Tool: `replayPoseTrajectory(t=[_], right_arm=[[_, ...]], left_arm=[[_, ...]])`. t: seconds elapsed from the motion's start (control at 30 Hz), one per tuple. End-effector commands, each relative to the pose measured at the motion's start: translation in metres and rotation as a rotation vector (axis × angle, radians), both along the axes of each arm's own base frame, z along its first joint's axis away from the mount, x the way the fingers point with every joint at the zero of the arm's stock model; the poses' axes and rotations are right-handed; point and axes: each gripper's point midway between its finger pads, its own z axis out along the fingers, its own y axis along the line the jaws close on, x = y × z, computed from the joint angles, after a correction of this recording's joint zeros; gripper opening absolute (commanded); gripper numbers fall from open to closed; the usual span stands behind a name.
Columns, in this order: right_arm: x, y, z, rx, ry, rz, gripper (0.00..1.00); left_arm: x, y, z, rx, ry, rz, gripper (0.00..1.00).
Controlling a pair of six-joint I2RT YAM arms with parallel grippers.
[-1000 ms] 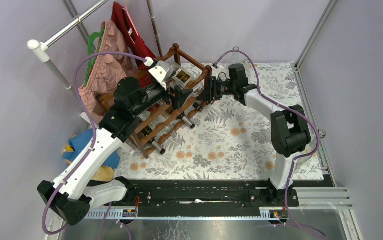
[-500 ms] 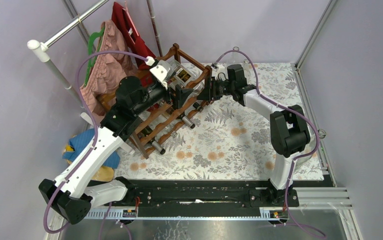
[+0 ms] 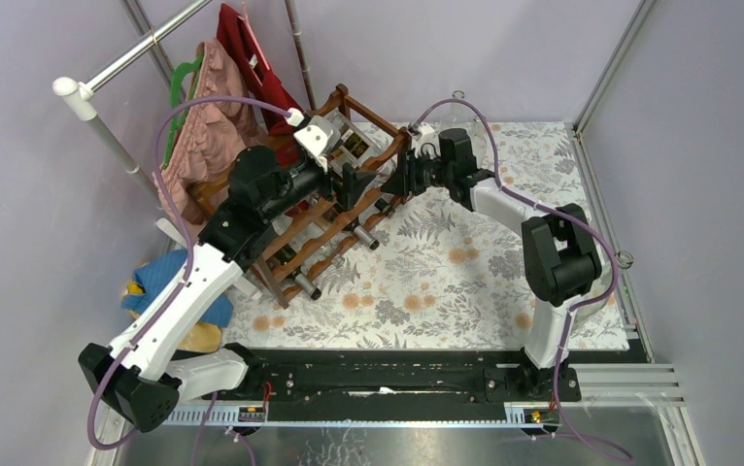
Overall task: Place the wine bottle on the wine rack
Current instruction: Place the wine bottle in the wine rack.
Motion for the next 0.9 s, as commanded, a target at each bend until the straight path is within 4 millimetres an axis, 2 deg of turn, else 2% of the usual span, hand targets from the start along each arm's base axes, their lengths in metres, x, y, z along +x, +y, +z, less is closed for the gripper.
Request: replayPoseTrajectory(t=[0.0,0.6,0.87], right_arm=[[0.013,0.013,0.089,0.103,-0.397,0.041,0.00],[0.026,0.026,0.094,0.045,-0.416,0.005,0.00],[0.020,0.036,0.096,-0.005,-0.456,-0.009,0.00]], left_arm=[[0.005,0.000,0.008,-0.029,-0.030,0.003,0.99],[0.011,-0.001,0.002,-0.021,-0.014,0.007,0.99],[0.012,0.000,0.002,-0.022,-0.014,0.009,0.99]])
